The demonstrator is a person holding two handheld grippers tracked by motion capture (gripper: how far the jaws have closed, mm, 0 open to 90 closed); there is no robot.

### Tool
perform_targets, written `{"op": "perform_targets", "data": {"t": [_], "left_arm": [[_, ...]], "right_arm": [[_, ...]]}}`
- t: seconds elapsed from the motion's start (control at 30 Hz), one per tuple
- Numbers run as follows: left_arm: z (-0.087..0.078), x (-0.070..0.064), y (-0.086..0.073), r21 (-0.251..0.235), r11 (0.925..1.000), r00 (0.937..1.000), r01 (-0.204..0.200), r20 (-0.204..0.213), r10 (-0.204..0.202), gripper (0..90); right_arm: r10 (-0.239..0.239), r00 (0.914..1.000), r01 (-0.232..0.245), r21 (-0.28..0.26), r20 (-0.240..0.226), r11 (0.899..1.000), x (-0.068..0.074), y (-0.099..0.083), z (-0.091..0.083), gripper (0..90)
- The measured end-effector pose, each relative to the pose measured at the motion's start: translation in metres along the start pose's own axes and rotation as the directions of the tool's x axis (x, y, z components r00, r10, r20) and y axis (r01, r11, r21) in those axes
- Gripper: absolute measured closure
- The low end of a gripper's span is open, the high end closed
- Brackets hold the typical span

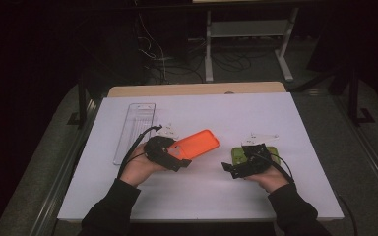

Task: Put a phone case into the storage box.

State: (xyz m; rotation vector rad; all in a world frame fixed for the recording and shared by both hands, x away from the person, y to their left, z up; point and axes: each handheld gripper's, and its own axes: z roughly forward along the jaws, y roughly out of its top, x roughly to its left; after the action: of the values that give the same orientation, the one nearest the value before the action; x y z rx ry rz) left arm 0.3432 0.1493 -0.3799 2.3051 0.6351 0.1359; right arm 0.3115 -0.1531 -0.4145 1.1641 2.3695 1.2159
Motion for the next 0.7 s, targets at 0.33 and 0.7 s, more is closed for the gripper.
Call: {"op": "perform_targets", "data": {"t": [0.33, 0.7], "left_arm": [[0.002, 0.000, -0.002, 0.026, 0.9996, 1.0000, -0.005, 0.004, 0.005, 15.6], [0.005, -0.003, -0.002, 0.020, 0.9996, 0.9996, 0.019, 0.020, -0.019, 15.5]], "right_arm": [[-0.099, 0.9947, 0.099, 0.004, 0.028, 0.995, 0.002, 0.000, 0.002, 0.0], [-0.259, 0.9606, 0.258, 0.020, 0.101, 0.966, 0.012, 0.001, 0.005, 0.0]]}}
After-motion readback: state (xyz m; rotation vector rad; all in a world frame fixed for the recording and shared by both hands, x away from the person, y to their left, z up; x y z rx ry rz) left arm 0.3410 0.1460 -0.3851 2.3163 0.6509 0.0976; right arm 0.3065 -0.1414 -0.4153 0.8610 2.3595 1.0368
